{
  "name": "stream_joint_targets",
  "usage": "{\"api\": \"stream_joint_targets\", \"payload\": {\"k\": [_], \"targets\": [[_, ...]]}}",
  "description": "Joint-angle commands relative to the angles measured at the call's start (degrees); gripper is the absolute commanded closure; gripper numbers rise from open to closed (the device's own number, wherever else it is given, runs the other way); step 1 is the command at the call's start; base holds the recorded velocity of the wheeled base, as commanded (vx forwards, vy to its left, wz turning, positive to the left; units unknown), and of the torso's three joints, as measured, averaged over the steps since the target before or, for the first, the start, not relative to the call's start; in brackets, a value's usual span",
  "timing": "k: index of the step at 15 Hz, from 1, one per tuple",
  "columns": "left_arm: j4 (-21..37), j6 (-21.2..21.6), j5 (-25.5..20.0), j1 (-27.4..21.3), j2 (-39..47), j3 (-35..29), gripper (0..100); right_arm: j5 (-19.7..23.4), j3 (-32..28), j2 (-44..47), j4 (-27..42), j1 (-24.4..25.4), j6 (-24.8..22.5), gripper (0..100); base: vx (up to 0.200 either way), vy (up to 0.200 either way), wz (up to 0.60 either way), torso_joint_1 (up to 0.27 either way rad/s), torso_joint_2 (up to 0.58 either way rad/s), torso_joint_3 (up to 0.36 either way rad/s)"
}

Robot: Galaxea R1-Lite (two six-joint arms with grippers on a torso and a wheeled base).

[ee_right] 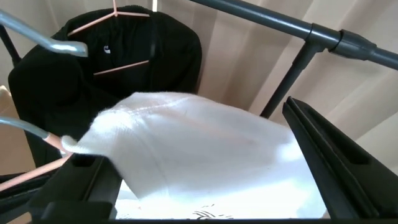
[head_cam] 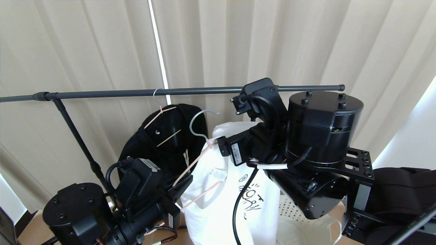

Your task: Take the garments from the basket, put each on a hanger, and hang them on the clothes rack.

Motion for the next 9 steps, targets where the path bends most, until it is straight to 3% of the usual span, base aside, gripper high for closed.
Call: {"api": "stream_joint_targets", "payload": {"k": [1,9], "targets": [[-0.1,0.0,0.1,0.4,0.0,-0.2,100,-0.1,0.2,-0.9,0.0,0.2,0.0,0,0.000,0.000,0.00,0.000,0.00,0.000],[-0.1,0.0,2.0,3.5,-1.0,-2.2,100,-0.1,1.7,-3.0,0.1,1.8,-0.2,0,0.000,0.000,0.00,0.000,0.00,0.000]]}}
